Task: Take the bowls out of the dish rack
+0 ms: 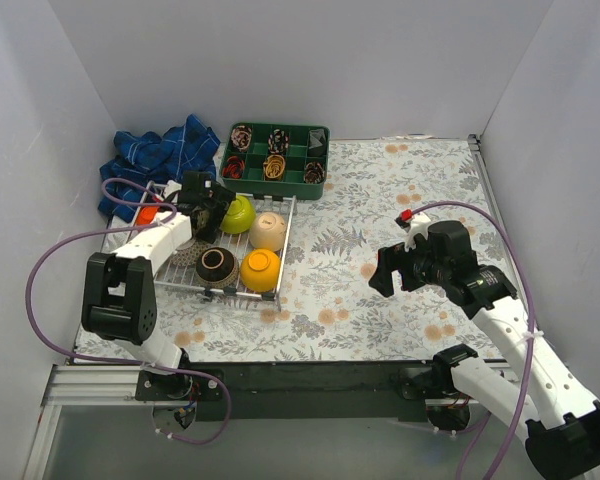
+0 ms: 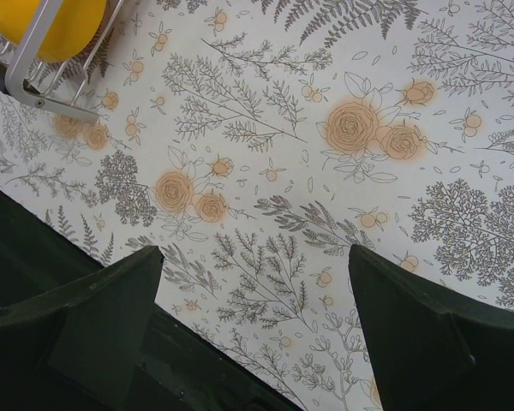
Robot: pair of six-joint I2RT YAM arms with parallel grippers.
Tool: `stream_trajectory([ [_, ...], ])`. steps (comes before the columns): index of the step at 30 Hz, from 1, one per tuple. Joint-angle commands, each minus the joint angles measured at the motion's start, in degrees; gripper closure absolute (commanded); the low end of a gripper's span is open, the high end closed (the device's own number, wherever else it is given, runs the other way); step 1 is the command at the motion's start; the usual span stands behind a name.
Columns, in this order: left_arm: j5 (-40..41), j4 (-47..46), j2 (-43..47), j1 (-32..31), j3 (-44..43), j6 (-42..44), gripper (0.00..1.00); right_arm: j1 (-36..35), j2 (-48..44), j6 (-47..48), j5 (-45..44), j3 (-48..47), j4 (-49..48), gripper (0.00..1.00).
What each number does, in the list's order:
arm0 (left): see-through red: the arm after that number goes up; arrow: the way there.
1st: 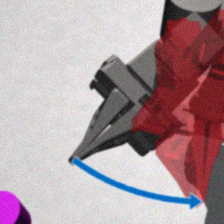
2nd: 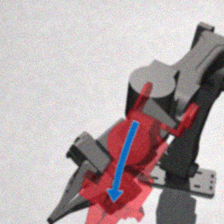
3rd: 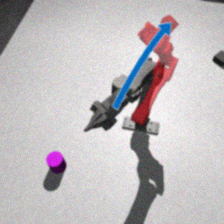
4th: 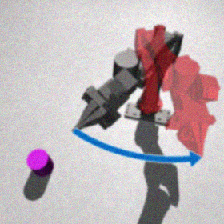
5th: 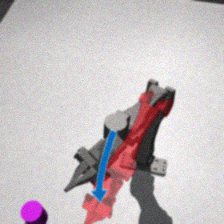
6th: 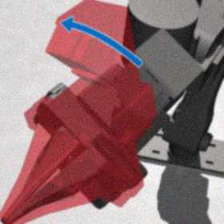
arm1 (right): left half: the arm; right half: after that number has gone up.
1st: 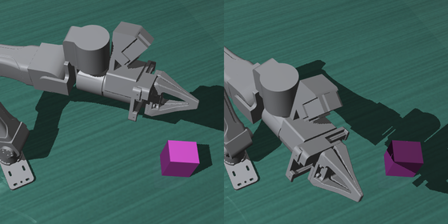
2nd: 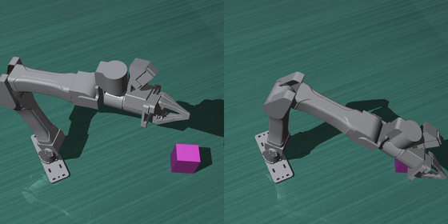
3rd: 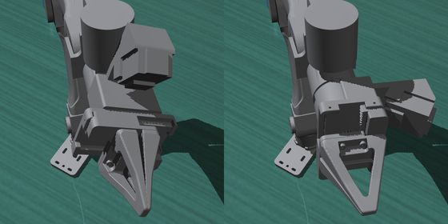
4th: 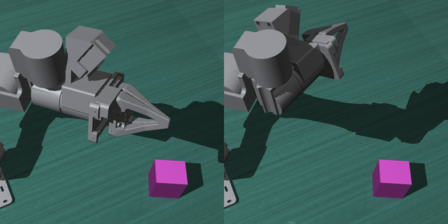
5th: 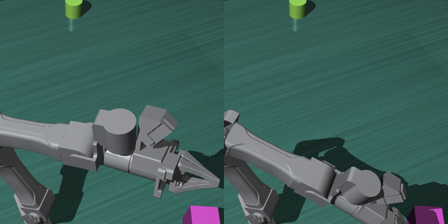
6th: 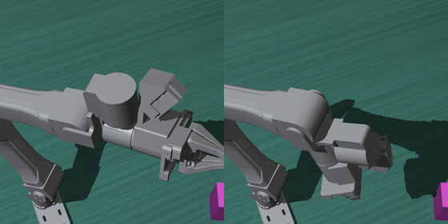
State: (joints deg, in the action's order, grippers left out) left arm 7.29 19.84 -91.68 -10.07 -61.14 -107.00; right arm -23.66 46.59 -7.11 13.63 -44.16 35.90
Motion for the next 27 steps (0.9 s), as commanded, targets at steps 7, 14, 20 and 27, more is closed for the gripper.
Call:
stream_trajectory([
  [7,6.0,1.0,-0.2,-1.0,0.5,-3.9,0.02,-0.1,1.0,3.4,2.5,-3.3,-0.3,0.01],
  [14,7.5,-0.8,-0.7,-1.0,1.6,-2.3,0.02,-0.1,1.8,4.7,4.2,-3.8,-0.4,0.01],
  [20,5.8,-3.1,-0.4,-1.0,1.6,2.7,0.02,-0.2,2.1,5.4,5.4,-3.9,-0.5,0.01],
  [27,3.6,-2.7,-0.1,-0.7,0.2,5.7,0.02,-0.1,2.5,6.1,5.2,-4.3,-0.1,0.01],
])
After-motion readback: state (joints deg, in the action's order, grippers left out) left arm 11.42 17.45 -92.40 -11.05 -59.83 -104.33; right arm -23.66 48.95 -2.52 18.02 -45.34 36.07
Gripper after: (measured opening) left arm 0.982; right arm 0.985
